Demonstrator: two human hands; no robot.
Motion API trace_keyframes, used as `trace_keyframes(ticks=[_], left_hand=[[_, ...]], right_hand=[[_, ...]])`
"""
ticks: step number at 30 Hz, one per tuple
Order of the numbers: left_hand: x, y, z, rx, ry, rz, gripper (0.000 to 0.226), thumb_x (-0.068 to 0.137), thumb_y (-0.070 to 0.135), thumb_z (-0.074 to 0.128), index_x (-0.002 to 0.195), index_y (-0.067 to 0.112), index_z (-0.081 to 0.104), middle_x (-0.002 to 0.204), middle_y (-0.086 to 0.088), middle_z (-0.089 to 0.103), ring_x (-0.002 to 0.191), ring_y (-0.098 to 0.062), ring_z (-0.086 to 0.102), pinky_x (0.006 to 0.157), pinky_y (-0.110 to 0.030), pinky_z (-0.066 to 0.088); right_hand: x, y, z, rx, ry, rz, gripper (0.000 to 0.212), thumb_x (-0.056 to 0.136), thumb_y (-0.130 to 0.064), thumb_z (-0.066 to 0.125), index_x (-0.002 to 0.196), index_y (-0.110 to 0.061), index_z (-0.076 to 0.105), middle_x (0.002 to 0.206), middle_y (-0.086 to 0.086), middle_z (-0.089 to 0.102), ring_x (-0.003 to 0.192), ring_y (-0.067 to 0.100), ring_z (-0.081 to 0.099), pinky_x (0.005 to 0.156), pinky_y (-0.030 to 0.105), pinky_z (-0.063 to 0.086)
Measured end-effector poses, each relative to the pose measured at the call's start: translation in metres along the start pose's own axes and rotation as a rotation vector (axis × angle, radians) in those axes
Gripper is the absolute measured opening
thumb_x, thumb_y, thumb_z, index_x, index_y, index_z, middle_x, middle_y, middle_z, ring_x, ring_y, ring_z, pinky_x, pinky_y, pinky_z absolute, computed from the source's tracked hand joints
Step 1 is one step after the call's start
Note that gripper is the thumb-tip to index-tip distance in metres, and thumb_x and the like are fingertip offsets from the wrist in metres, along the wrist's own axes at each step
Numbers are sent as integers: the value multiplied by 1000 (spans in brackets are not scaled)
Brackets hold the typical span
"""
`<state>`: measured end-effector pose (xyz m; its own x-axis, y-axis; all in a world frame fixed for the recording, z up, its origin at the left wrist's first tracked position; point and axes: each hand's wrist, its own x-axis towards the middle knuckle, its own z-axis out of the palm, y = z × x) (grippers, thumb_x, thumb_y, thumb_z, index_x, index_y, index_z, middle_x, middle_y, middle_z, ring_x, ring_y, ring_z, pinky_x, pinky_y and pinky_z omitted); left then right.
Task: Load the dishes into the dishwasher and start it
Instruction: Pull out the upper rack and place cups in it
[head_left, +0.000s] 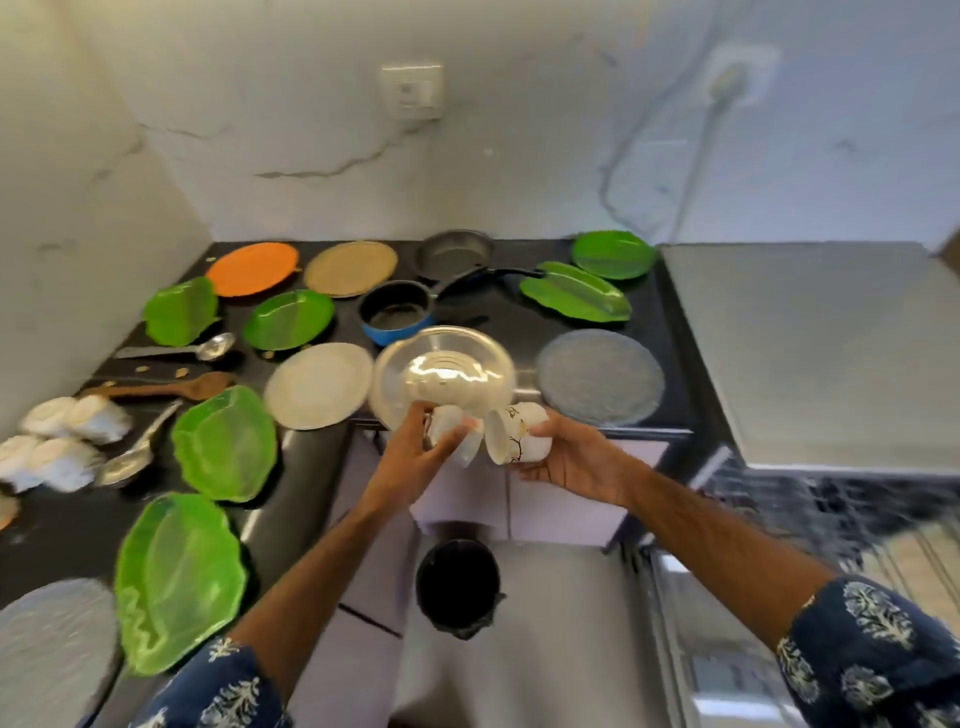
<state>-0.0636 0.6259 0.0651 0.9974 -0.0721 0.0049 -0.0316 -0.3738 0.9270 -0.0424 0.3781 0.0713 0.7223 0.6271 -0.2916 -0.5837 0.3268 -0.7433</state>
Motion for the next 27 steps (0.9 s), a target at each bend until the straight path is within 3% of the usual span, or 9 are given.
trace_keyframes(ticks=[4,7,12,14,17,20,22,25,27], left_hand=[[6,29,117,102,-171,50,45,87,47,71,117,21,51,108,7,62,98,-5,62,79,-24,49],[8,49,192,127,-320,101,46,85,53,72,116,25,52,110,6,64,99,-10,64,80,-27,54],[6,68,300,198,-468,142,40,84,46,71,112,30,48,104,6,60,91,-11,62,72,-25,50],[7,64,337,234,-530,148,41,85,44,75,112,29,48,105,7,59,93,-8,61,73,-25,51],[7,57,383,282,-647,167,49,83,45,78,118,27,48,111,7,54,98,0,56,73,-9,44],[12,39,434,304,-741,182,61,85,30,79,134,18,45,125,3,47,106,-5,51,80,-2,41],[17,27,464,336,-775,208,66,86,25,78,140,17,42,132,3,41,115,-7,46,86,0,38],[32,8,515,430,-804,309,66,86,22,77,141,19,41,133,0,40,118,-12,46,91,-13,41],[44,0,545,516,-786,361,64,85,22,77,139,19,42,131,-5,45,115,-18,51,92,-27,47]], right_hand=[[-112,-3,-70,59,176,-81,41,91,-16,54,132,-14,51,112,16,67,93,29,67,74,33,58],[-179,4,-117,90,319,-137,34,91,-16,57,125,-15,54,110,15,67,93,30,66,78,36,58],[-264,28,-179,190,551,-198,46,81,-19,64,125,-16,53,110,13,65,95,27,66,78,36,58],[-286,44,-206,191,692,-173,61,76,-24,70,132,-14,48,118,15,66,101,30,67,84,39,57],[-304,65,-241,153,917,-120,60,85,-20,72,137,-15,43,127,16,60,110,33,65,92,44,56],[-315,84,-282,206,1136,-124,55,89,-13,70,135,-15,41,124,11,57,108,32,64,79,44,60],[-319,93,-305,239,1234,-122,59,87,-14,74,135,-16,40,124,12,56,99,28,65,63,34,57],[-319,114,-345,173,1302,-83,62,87,-21,75,136,-18,37,126,11,56,85,21,64,53,23,52],[-313,127,-367,23,1345,-50,68,86,-24,76,139,-17,34,125,8,56,89,20,65,57,27,56]])
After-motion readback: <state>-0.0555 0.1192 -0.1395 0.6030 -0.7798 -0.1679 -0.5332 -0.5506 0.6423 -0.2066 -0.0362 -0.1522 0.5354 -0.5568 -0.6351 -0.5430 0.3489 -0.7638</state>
